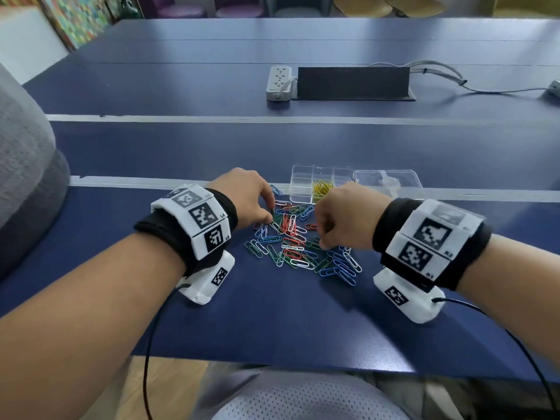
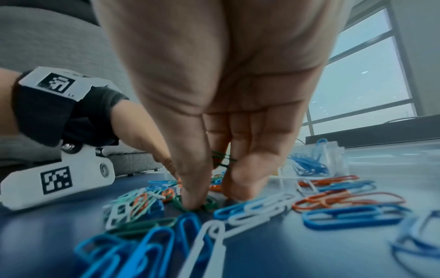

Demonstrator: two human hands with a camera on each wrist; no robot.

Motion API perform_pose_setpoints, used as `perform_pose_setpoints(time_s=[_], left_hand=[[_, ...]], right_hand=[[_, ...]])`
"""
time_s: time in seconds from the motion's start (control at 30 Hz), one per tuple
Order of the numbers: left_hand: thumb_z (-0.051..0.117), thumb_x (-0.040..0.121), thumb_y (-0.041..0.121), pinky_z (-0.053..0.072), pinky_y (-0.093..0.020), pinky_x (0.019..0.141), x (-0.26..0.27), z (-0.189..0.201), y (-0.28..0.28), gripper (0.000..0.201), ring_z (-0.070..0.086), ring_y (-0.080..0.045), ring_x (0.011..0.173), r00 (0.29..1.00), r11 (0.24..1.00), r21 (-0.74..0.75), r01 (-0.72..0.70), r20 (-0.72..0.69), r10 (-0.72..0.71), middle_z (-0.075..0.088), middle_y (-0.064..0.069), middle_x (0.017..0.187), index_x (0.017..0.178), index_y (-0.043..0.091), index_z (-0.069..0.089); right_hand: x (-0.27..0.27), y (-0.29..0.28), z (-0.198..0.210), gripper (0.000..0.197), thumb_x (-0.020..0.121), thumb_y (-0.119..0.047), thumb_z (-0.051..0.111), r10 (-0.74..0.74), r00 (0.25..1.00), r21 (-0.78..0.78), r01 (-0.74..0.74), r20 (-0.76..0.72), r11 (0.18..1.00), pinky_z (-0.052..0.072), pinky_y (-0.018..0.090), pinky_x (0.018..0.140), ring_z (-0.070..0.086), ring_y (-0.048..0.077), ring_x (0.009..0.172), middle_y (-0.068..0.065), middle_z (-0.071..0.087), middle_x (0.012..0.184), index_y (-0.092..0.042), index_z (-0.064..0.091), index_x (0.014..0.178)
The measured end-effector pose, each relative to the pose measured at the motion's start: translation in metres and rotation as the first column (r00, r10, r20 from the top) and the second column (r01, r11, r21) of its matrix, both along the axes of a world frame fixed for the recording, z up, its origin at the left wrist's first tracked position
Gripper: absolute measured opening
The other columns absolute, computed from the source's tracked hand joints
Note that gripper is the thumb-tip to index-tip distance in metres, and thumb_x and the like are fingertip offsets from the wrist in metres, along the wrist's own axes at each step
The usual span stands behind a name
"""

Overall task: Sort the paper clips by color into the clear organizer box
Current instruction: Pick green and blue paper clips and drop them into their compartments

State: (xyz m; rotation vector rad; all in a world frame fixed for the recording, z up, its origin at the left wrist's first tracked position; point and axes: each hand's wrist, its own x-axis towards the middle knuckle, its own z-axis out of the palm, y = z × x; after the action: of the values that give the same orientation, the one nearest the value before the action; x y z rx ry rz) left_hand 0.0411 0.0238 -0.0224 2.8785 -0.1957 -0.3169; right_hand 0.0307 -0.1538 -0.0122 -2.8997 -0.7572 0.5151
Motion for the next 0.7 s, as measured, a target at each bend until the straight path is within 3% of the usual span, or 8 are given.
perform_pose_setpoints(time_s=[0.07, 0.17, 0.33, 0.43, 0.5, 0.57, 0.63, 0.7], left_hand=[[0.071, 0.078, 0.028, 0.045, -0.024, 0.071, 0.0, 0.001, -0.002, 0.013, 0.052, -0.014, 0.073, 1.0, 1.0, 0.007, 0.006, -0.002, -0.006, 0.047, 0.017, 0.059, 0.091, 0.026, 0.074], [0.065, 0.081, 0.022, 0.042, -0.022, 0.068, 0.0, 0.002, -0.003, 0.013, 0.052, -0.013, 0.07, 1.0, 1.0, 0.018, 0.026, 0.014, -0.026, 0.048, 0.017, 0.057, 0.089, 0.023, 0.075], [0.071, 0.078, 0.039, 0.042, -0.024, 0.067, -0.002, 0.002, -0.006, 0.018, 0.052, -0.014, 0.071, 1.0, 1.0, 0.008, 0.028, -0.011, -0.028, 0.046, 0.016, 0.058, 0.089, 0.026, 0.073], [0.072, 0.078, 0.037, 0.041, -0.023, 0.067, -0.001, 0.001, -0.008, 0.017, 0.053, -0.013, 0.071, 0.999, 0.999, 0.03, 0.039, -0.024, -0.039, 0.047, 0.015, 0.058, 0.087, 0.023, 0.074], [0.07, 0.08, 0.034, 0.04, -0.023, 0.066, 0.0, 0.002, -0.01, 0.014, 0.053, -0.013, 0.069, 0.998, 0.999, 0.024, 0.042, -0.041, -0.041, 0.049, 0.015, 0.057, 0.085, 0.021, 0.074], [0.066, 0.082, 0.029, 0.039, -0.022, 0.066, 0.0, 0.003, -0.009, 0.012, 0.051, -0.012, 0.066, 0.997, 0.999, 0.012, 0.05, -0.056, -0.05, 0.05, 0.015, 0.056, 0.084, 0.02, 0.073], [0.061, 0.083, 0.026, 0.037, -0.021, 0.065, -0.001, 0.003, -0.008, 0.01, 0.051, -0.013, 0.068, 0.997, 0.999, -0.011, 0.049, -0.064, -0.049, 0.051, 0.013, 0.058, 0.082, 0.02, 0.069], [0.056, 0.084, 0.027, 0.038, -0.024, 0.06, 0.0, 0.005, -0.007, 0.012, 0.05, -0.016, 0.065, 0.995, 0.997, -0.075, -0.007, -0.099, -0.001, 0.053, 0.007, 0.063, 0.077, 0.018, 0.06]], right_hand=[[0.0, 0.002, -0.002, 0.008, 0.079, -0.018, 0.068, 0.031, 0.999, 0.017, -0.032, 0.031, 0.999, 0.041, 0.021, 0.068, 0.052, 0.015, 0.073, -0.008, 0.056, 0.07, -0.017, 0.072, 0.085], [0.002, 0.001, -0.002, 0.019, 0.079, -0.009, 0.058, 0.041, 0.999, 0.032, -0.042, 0.029, 0.999, 0.047, 0.023, 0.072, 0.052, 0.017, 0.076, -0.008, 0.056, 0.074, -0.018, 0.071, 0.088], [0.007, -0.008, 0.002, 0.026, 0.079, -0.012, 0.058, -0.071, 0.995, 0.099, 0.077, -0.063, 0.992, 0.04, 0.017, 0.06, 0.05, 0.008, 0.062, -0.015, 0.05, 0.058, -0.024, 0.074, 0.097], [0.012, -0.014, 0.003, 0.025, 0.078, -0.01, 0.056, -0.182, 0.963, 0.212, 0.224, -0.2, 0.951, 0.043, 0.01, 0.049, 0.05, -0.003, 0.04, -0.01, 0.059, 0.049, -0.023, 0.075, 0.086], [0.013, -0.017, 0.004, 0.02, 0.077, -0.01, 0.057, -0.262, 0.915, 0.277, 0.35, -0.308, 0.895, 0.045, 0.011, 0.051, 0.05, -0.002, 0.036, -0.007, 0.06, 0.044, -0.02, 0.074, 0.079], [0.012, -0.018, 0.004, 0.019, 0.077, -0.01, 0.058, -0.288, 0.898, 0.287, 0.387, -0.332, 0.876, 0.045, 0.011, 0.05, 0.05, -0.002, 0.034, -0.007, 0.06, 0.04, -0.02, 0.073, 0.077], [0.009, -0.017, 0.003, 0.022, 0.077, -0.011, 0.057, -0.268, 0.934, 0.247, 0.324, -0.237, 0.913, 0.047, 0.012, 0.052, 0.051, -0.004, 0.04, -0.008, 0.063, 0.047, -0.024, 0.075, 0.079], [0.003, -0.013, 0.002, 0.029, 0.079, -0.012, 0.055, -0.175, 0.98, 0.189, 0.191, -0.096, 0.963, 0.052, 0.019, 0.069, 0.06, 0.003, 0.065, -0.007, 0.07, 0.071, -0.027, 0.076, 0.091]])
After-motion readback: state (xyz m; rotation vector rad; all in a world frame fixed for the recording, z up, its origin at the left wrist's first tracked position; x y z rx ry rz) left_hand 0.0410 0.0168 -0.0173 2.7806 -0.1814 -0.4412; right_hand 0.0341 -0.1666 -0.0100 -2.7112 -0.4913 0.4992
